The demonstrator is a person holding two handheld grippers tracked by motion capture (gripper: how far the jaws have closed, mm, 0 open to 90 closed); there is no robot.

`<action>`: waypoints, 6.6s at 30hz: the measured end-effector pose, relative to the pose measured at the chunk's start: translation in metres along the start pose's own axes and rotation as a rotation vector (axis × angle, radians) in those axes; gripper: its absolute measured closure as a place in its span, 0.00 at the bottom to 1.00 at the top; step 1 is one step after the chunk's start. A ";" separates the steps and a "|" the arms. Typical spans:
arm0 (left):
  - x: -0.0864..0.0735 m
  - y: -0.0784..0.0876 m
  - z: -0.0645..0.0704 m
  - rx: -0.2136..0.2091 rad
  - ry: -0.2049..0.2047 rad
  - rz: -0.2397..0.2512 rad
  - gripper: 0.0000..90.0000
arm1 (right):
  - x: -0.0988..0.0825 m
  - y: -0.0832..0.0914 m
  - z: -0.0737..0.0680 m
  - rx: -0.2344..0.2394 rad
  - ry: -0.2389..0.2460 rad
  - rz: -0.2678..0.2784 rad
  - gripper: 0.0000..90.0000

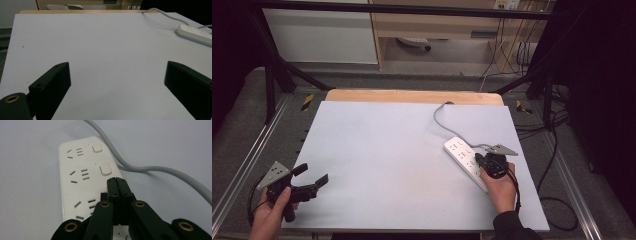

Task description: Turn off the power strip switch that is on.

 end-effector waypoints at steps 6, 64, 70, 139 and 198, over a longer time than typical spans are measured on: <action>0.000 0.000 0.000 0.001 0.001 -0.001 0.08 | 0.000 0.000 0.001 0.005 -0.009 0.003 1.00; 0.000 0.000 0.000 -0.003 -0.006 0.000 0.08 | 0.002 0.004 0.002 0.020 -0.032 0.054 1.00; 0.000 0.000 0.000 -0.002 -0.006 0.000 0.08 | 0.003 0.006 0.002 0.029 -0.041 0.073 0.98; 0.000 0.001 0.000 -0.003 -0.004 0.004 0.08 | 0.029 0.029 -0.003 0.037 -0.087 0.235 0.04; 0.000 0.002 0.000 -0.003 -0.004 0.010 0.07 | -0.053 0.094 0.033 -0.046 -0.044 0.252 0.05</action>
Point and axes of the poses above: each handheld gripper's, and its own axes: y roughly backward along the jaws, x roughly out of its top, z roughly to its right, the point moved 2 cm from there along -y, roughly forward along the jaws, and after that the axes turned 13 degrees about y, right-handed, at the moved point
